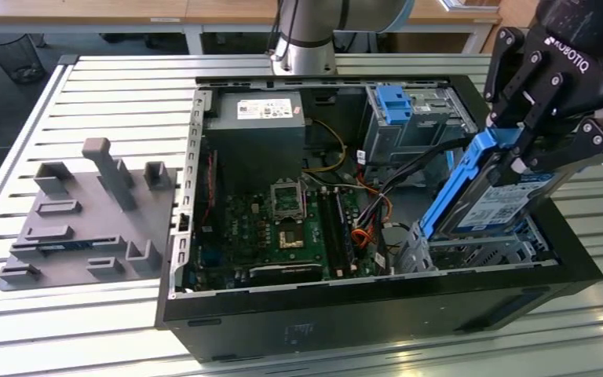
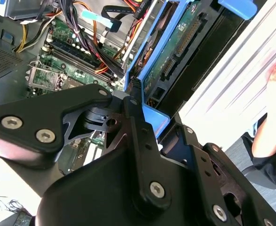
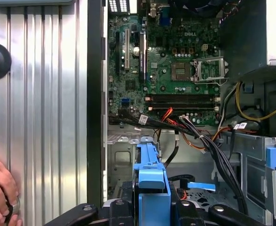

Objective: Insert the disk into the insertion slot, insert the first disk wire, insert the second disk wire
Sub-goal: 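Insert the disk into the insertion slot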

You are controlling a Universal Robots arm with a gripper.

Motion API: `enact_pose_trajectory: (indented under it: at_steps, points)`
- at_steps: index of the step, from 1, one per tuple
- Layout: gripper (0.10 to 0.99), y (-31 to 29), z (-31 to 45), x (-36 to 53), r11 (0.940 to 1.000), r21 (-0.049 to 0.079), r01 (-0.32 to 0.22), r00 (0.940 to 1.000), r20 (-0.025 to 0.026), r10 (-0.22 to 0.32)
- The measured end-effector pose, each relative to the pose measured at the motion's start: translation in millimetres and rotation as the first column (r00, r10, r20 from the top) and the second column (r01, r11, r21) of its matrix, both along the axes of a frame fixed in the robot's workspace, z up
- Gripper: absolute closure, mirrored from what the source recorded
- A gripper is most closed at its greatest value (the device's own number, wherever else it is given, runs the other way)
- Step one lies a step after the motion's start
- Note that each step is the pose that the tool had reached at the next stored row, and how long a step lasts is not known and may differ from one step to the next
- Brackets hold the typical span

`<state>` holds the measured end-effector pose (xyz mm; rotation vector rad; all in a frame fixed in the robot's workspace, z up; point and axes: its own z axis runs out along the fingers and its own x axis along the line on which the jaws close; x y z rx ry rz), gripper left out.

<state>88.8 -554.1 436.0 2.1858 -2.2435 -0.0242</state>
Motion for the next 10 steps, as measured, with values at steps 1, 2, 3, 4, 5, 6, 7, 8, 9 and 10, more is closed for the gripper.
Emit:
enact_pose_trajectory:
  at_steps: [1, 2, 3, 4, 5, 6, 7, 8, 9, 10]
  points:
    - [0.718, 0.0, -0.7, 0.0, 1.0, 0.0, 0.0, 1.0, 0.0, 0.0]
    - [0.718, 0.0, -1.2, 0.0, 1.0, 0.001, 0.0, 1.0, 0.0, 0.0]
    - [0.718, 0.0, -1.9, 0.0, 1.0, 0.001, 0.0, 1.0, 0.0, 0.0]
    - [0.718, 0.0, -2.7, 0.0, 1.0, 0.001, 0.0, 1.0, -0.0001, 0.0]
    - [0.718, 0.0, -3.5, 0.0, 1.0, 0.001, 0.0, 1.0, -0.0002, 0.0]
    - [0.718, 0.0, -4.2, 0.0, 1.0, 0.001, 0.0, 1.0, -0.0003, 0.0]
    - [0.718, 0.0, -5.1, 0.0, 1.0, 0.001, 0.0, 1.0, -0.0004, 0.0]
    - [0.718, 0.0, -6.0, 0.0, 1.0, 0.001, 0.0, 1.0, -0.0005, 0.0]
    - [0.718, 0.0, -6.8, 0.0, 1.0, 0.001, 0.0, 1.0, -0.0006, 0.0]
    - [0.718, 0.0, -7.6, 0.0, 1.0, 0.001, 0.0, 1.0, -0.0007, 0.0]
